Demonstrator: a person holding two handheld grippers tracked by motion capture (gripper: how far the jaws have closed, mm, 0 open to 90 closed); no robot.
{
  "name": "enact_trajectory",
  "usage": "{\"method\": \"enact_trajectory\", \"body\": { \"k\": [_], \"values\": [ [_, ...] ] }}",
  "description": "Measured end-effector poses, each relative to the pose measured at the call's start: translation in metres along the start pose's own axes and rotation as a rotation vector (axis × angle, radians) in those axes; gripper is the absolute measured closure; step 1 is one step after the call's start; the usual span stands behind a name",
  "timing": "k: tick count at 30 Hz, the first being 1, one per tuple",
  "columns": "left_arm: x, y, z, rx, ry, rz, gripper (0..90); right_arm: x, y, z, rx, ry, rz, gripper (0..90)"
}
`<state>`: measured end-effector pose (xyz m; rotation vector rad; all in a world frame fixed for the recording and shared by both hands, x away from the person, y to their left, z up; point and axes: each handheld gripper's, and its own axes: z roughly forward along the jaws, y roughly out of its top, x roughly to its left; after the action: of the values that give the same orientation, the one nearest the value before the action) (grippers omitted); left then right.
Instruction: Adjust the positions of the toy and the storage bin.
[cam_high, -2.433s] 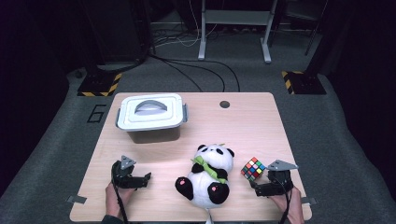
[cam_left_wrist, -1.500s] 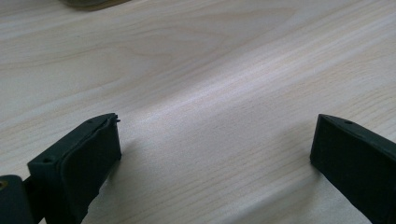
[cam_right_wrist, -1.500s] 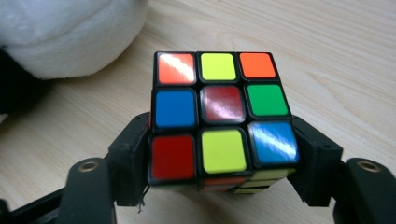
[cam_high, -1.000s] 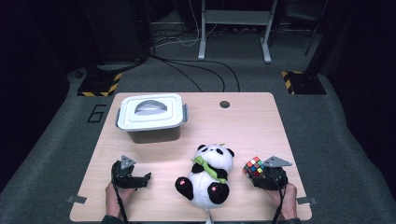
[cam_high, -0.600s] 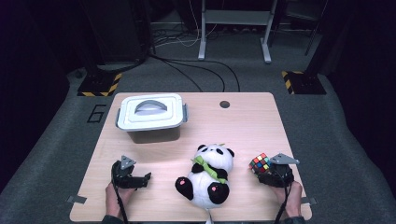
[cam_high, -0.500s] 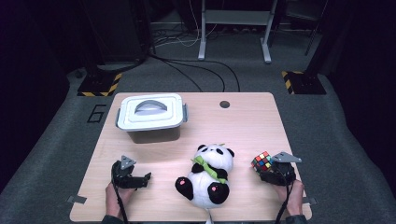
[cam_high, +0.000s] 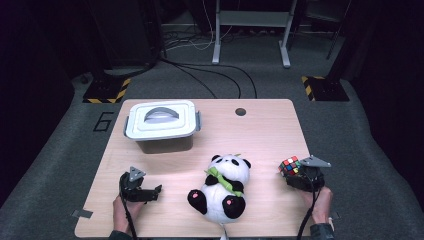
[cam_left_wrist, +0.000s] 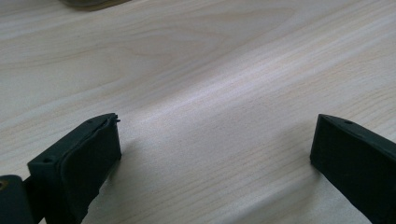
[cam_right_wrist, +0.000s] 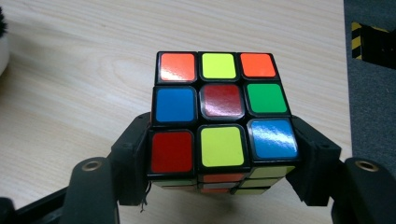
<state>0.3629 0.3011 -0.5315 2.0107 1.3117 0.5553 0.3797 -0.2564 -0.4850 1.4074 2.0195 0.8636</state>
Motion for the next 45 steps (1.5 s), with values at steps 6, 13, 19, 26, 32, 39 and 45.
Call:
{"method": "enact_trajectory", "body": {
  "k": [6, 13, 19, 26, 32, 39, 45],
  "values": [
    [0.000, 0.000, 0.000, 0.000, 0.000, 0.001, 1.4, -0.008, 0.003, 0.003, -0.001, -0.022, 0.017, 33.6],
    [0.000, 0.000, 0.000, 0.000, 0.000, 0.000, 1.4, -0.017, 0.006, 0.007, 0.008, -0.050, 0.042, 33.6],
    [0.000, 0.000, 0.000, 0.000, 0.000, 0.001, 1.4, -0.022, 0.007, 0.014, 0.024, -0.064, 0.068, 33.6],
    [0.000, 0.000, 0.000, 0.000, 0.000, 0.000, 1.4, -0.026, 0.008, 0.019, 0.031, -0.075, 0.094, 33.6],
    [0.000, 0.000, 0.000, 0.000, 0.000, 0.000, 1.4, -0.029, 0.007, 0.024, 0.035, -0.073, 0.100, 33.6],
    [0.000, 0.000, 0.000, 0.000, 0.000, 0.001, 1.4, -0.031, 0.005, 0.028, 0.031, -0.067, 0.120, 33.6],
    [0.000, 0.000, 0.000, 0.001, -0.001, 0.001, 1.4, -0.034, 0.004, 0.029, 0.018, -0.063, 0.140, 33.6]
  ]
}}
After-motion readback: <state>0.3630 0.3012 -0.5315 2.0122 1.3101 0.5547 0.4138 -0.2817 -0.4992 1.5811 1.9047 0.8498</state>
